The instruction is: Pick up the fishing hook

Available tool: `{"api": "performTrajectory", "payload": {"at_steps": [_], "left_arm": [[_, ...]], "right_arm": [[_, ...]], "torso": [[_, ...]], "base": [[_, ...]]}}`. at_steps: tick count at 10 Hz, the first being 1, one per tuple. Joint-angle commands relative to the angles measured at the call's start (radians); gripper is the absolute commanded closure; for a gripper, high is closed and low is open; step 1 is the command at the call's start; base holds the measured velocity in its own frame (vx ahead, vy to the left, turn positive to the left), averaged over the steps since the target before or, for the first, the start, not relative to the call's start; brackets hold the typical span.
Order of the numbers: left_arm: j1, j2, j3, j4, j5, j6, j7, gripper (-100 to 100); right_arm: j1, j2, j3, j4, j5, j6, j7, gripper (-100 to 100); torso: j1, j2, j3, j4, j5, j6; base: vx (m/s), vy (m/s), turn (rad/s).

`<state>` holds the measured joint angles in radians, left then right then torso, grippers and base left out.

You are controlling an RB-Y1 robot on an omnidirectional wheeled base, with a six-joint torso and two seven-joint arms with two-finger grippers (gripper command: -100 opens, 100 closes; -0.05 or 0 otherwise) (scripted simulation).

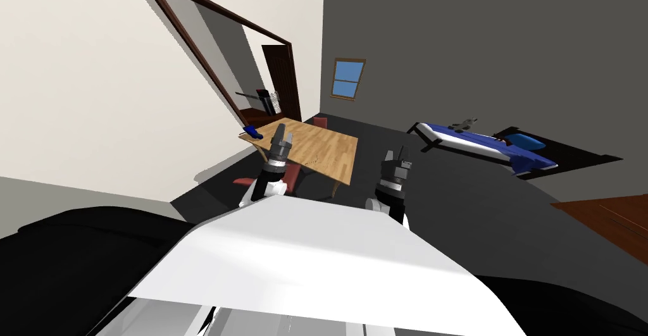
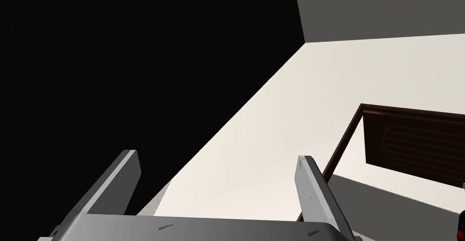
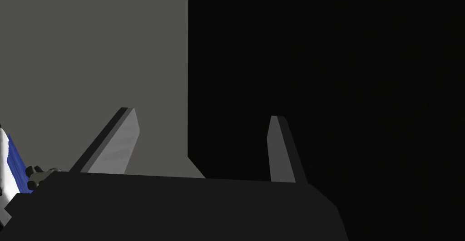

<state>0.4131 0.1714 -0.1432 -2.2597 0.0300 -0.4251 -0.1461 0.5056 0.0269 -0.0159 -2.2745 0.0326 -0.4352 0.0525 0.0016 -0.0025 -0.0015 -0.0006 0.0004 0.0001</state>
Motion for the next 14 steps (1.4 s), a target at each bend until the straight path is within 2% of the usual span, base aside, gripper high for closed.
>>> {"api": "performTrajectory", "payload": {"at_steps": [1, 2, 3, 4, 5, 7, 8, 10, 11, 13, 14], "left_arm": [[-0.029, 0.024, -0.022, 0.044, 0.004, 0.050, -0.015, -100], [-0.048, 0.041, -0.036, 0.070, 0.007, 0.081, -0.024, -100], [-0.048, 0.041, -0.036, 0.070, 0.007, 0.085, -0.024, -100], [-0.067, 0.057, -0.049, 0.098, 0.011, 0.118, -0.034, -100], [-0.067, 0.057, -0.049, 0.098, 0.011, 0.121, -0.034, -100], [-0.108, 0.088, -0.076, 0.156, 0.017, 0.188, -0.053, -100], [-0.108, 0.088, -0.076, 0.156, 0.017, 0.196, -0.053, -100], [-0.149, 0.118, -0.101, 0.220, 0.021, 0.261, -0.073, -100], [-0.149, 0.118, -0.101, 0.220, 0.021, 0.273, -0.073, -100], [-0.190, 0.147, -0.122, 0.289, 0.023, 0.336, -0.093, -100], [-0.190, 0.147, -0.122, 0.289, 0.023, 0.350, -0.093, -100]], "right_arm": [[0.000, 0.000, 0.000, 0.000, 0.000, 0.000, 0.000, 0], [0.000, 0.000, 0.000, 0.000, 0.000, 0.000, 0.000, 0], [0.000, 0.000, 0.000, 0.000, 0.000, 0.000, 0.000, 0], [0.000, 0.000, 0.000, 0.000, 0.000, 0.000, 0.000, 0], [0.000, 0.000, 0.000, 0.000, 0.000, 0.000, 0.000, 0], [0.000, 0.000, 0.000, 0.000, 0.000, 0.000, 0.000, 0], [0.000, 0.000, 0.000, 0.000, 0.000, 0.000, 0.000, 0], [0.000, 0.000, 0.000, 0.000, 0.000, 0.000, 0.000, 0], [0.000, 0.000, 0.000, 0.000, 0.000, 0.000, 0.000, 0], [0.000, 0.000, 0.000, 0.000, 0.000, 0.000, 0.000, 0], [0.000, 0.000, 0.000, 0.000, 0.000, 0.000, 0.000, 0]], "torso": [[0.000, 0.000, 0.000, 0.000, 0.000, 0.000], [0.000, -0.001, 0.000, 0.000, 0.000, 0.000], [0.001, -0.002, -0.001, 0.000, 0.000, 0.000], [0.001, -0.001, -0.001, 0.000, 0.000, 0.000], [0.000, 0.000, 0.000, 0.000, 0.000, 0.000], [0.000, 0.000, 0.000, 0.000, 0.000, 0.000], [0.000, -0.001, -0.001, 0.000, 0.000, 0.000], [0.000, 0.000, 0.000, 0.000, 0.000, 0.000], [0.000, -0.001, -0.001, 0.000, 0.000, 0.000], [-0.001, 0.000, 0.000, 0.000, 0.000, 0.000], [-0.001, -0.001, 0.000, 0.000, 0.000, 0.000]], "base": [[0.045, 0.025, -0.092], [0.063, 0.044, -0.110], [0.043, 0.042, -0.036], [0.033, 0.028, -0.064], [0.025, 0.020, -0.032], [0.039, 0.026, -0.101], [0.032, 0.029, -0.034], [0.042, 0.021, -0.086], [0.037, 0.019, -0.046], [0.034, 0.013, -0.095], [0.030, 0.012, -0.045]]}}
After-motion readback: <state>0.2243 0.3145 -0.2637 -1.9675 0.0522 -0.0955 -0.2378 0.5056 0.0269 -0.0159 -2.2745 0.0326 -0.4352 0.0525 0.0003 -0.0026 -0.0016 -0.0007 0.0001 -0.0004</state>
